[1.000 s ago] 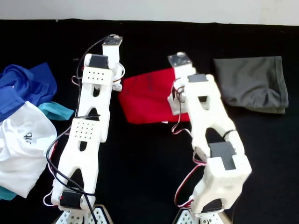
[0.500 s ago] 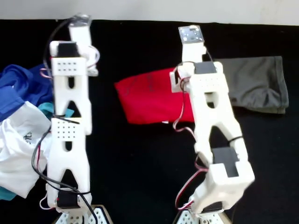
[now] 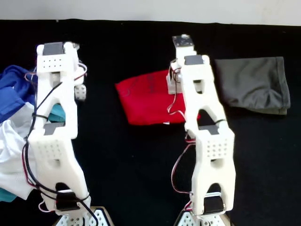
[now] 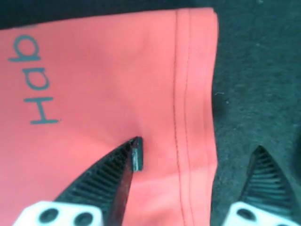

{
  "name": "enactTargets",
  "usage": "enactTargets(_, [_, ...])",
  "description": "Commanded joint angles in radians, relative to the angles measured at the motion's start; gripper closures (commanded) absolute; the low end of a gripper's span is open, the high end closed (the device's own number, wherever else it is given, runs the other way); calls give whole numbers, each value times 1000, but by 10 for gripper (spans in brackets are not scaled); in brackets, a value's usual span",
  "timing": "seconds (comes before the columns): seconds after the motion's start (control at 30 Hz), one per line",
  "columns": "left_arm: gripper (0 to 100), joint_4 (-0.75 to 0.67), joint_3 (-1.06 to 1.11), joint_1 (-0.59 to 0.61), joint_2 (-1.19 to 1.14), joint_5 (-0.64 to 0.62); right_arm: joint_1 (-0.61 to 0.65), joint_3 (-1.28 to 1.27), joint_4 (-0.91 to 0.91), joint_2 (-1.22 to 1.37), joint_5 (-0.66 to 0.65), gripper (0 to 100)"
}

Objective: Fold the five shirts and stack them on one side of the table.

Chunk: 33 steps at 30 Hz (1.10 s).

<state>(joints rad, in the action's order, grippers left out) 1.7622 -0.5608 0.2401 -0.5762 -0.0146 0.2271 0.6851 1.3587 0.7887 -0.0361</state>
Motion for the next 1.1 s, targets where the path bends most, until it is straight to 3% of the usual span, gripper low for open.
enactTargets(0.0, [988,-40,163,4,180,-2,45,133,50,70,6,654])
enactTargets(0.27, [987,-417,766,84,335,0,58,237,62,237,6,678])
enactTargets(0.43, [987,-644,993,147,371,2,56,285,148,255,6,998])
enactTargets(0.5, [987,-692,1040,150,381,2,44,292,185,249,6,958])
enactTargets(0.63, [987,-758,1089,148,404,2,-4,383,263,248,2,991])
enactTargets(0.87, [990,-870,1224,147,516,-5,-94,743,407,232,-157,992])
enactTargets(1.07, [990,-950,1316,143,605,-5,-176,774,406,117,-278,992])
